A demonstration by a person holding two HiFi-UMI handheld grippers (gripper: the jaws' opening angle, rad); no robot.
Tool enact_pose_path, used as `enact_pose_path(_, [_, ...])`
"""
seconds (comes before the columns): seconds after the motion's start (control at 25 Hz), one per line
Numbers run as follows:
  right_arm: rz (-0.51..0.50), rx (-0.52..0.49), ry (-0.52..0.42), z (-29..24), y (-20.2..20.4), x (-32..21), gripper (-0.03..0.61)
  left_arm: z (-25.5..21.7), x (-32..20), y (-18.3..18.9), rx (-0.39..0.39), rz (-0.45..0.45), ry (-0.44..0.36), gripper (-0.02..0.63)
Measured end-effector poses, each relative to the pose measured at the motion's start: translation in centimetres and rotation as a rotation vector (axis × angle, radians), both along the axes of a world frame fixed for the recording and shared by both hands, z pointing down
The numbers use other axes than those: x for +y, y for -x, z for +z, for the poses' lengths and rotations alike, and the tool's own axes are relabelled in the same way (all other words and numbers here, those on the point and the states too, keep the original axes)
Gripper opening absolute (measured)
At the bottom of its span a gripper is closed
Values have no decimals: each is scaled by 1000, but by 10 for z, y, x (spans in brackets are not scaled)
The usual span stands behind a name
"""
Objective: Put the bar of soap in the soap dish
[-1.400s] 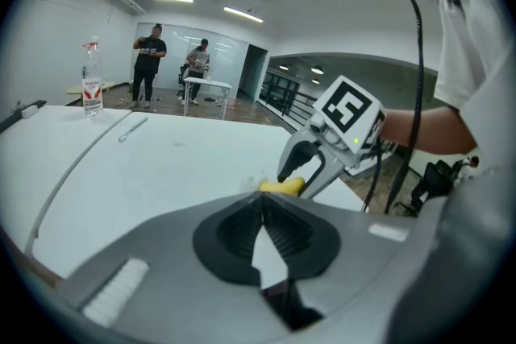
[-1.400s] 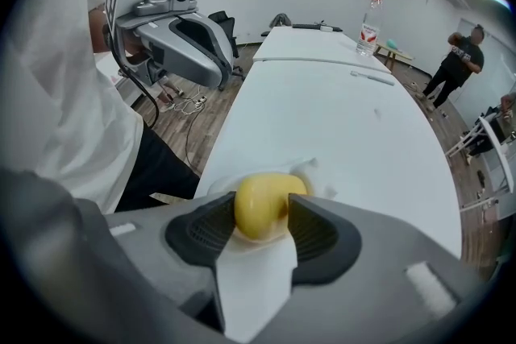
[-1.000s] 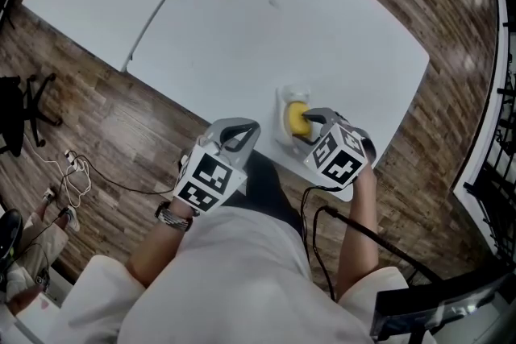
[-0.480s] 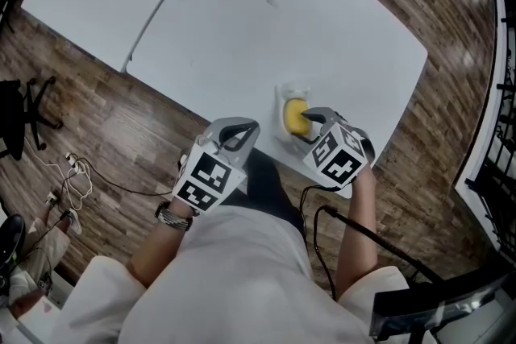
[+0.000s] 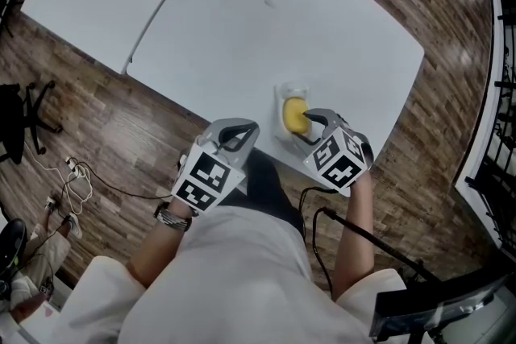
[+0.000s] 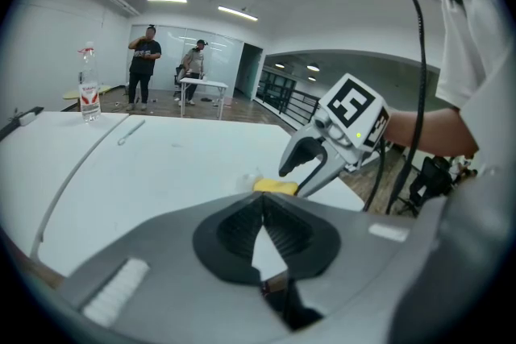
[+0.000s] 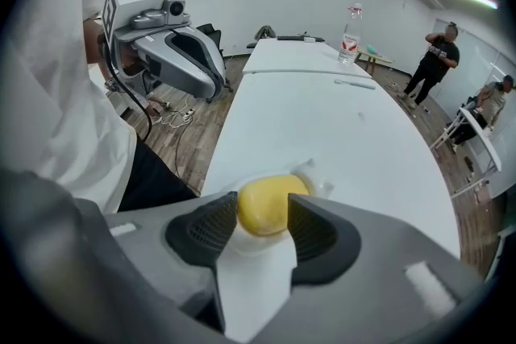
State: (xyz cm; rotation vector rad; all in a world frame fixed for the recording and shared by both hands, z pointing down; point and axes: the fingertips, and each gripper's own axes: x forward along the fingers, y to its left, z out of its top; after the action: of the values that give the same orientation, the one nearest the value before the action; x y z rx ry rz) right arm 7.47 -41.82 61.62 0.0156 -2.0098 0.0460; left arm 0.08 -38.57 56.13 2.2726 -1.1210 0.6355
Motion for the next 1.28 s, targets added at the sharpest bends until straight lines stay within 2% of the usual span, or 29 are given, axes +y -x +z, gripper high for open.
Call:
enact_pose_path(0.24, [92,-57,-29,-12,0,-9,196,-5,1,-1,25,27,-20,8])
enact_pose_path(0.8, [349,-245,-213,-68,-7,-35,196,-27,-11,-4,24,90,-89,8])
enact_pose_path(1.0, [480,-328,-280,-95,-15,-47,196,-44,-23,-6,9,120,-158,8])
enact_pose_path(1.28, [594,-422,-450,-146,-34,-67,196,-83,-49,1,-64,106,-330,8])
